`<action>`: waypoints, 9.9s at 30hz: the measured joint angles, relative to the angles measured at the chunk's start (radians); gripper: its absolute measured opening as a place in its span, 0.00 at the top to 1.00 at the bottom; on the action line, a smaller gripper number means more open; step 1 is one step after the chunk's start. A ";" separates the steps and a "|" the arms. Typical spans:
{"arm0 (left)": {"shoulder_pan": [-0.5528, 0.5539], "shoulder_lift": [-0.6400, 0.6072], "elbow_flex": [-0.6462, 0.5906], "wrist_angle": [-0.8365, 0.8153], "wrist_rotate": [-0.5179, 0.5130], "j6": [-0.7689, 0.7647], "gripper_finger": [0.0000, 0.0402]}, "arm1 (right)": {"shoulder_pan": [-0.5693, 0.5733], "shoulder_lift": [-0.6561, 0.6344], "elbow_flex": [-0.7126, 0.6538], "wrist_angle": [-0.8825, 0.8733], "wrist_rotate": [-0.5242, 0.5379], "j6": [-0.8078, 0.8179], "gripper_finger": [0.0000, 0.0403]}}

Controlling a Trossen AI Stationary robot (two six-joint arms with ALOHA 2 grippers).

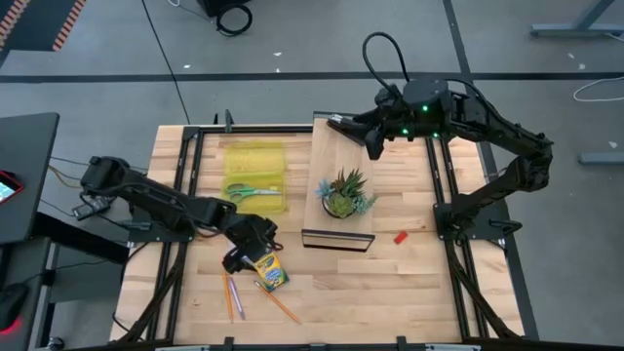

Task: Pack school essentials
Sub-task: Put the yellow crayon box into the yellow supply box, then put the orange pencil into the yellow supply box

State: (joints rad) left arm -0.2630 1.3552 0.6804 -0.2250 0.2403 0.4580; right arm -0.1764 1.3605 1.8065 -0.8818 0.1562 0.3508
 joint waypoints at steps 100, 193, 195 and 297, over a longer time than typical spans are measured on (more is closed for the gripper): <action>-0.029 0.198 0.168 -0.332 -0.090 0.027 0.24 | 0.043 0.000 0.000 -0.013 0.060 -0.015 0.53; 0.468 -0.247 0.053 -0.427 -0.145 -0.180 0.04 | 0.042 -0.001 0.000 0.000 0.107 -0.048 0.53; 0.419 -0.247 0.053 -0.423 -0.146 -0.185 0.04 | 0.037 -0.002 0.000 0.000 0.107 -0.048 0.53; -0.432 0.072 0.080 0.123 -0.195 -0.369 0.04 | 0.006 -0.002 0.000 -0.002 0.105 -0.007 0.53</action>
State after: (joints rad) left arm -0.6945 1.4273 0.7605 -0.1017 0.0452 0.0895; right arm -0.1699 1.3586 1.8061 -0.8833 0.2607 0.3437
